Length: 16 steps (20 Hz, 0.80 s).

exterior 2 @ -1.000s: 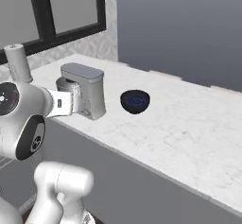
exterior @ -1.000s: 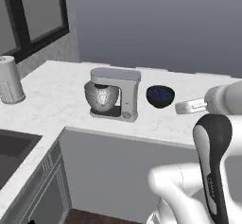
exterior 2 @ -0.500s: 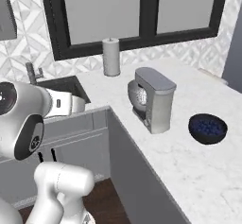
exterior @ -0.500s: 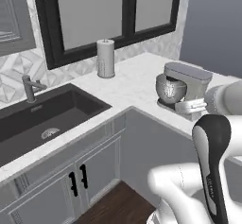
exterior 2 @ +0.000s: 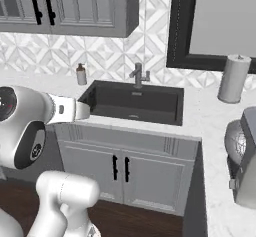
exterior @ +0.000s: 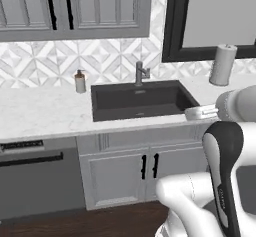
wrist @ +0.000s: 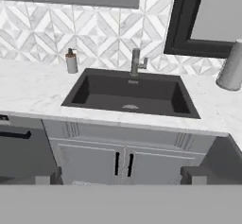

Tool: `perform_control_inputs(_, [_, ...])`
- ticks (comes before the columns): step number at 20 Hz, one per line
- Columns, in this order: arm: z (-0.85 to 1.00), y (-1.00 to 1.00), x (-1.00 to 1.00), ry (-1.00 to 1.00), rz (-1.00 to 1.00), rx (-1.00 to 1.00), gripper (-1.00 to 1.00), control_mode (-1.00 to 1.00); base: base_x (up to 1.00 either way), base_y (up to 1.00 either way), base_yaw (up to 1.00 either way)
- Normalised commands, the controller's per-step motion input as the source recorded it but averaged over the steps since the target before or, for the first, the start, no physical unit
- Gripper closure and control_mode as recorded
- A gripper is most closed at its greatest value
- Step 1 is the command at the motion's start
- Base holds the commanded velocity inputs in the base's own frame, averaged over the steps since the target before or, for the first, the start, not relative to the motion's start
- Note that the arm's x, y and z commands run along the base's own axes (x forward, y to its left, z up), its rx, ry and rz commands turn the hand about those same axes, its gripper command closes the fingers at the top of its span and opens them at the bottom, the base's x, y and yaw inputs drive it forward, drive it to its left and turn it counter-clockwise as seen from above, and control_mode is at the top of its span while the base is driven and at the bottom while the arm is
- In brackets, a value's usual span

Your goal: Navigate to the dishwasher.

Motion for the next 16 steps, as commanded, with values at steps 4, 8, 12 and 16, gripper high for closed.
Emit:
perform_control_inputs(4, [0.0, 0.0, 0.0, 0.0, 0.0, 0.0, -1.0, 1.0, 0.16, 0.64, 0.68])
perform_control_inputs(8, [0.0, 0.0, 0.0, 0.0, 0.0, 0.0, -1.0, 1.0, 0.39, 1.0, 0.11])
perform_control_inputs(12, [0.0, 0.0, 0.0, 0.0, 0.0, 0.0, -1.0, 1.0, 0.79, 1.0, -0.09])
perform_control_inputs(16, [0.0, 0.0, 0.0, 0.0, 0.0, 0.0, -1.0, 1.0, 0.75, 1.0, -0.37])
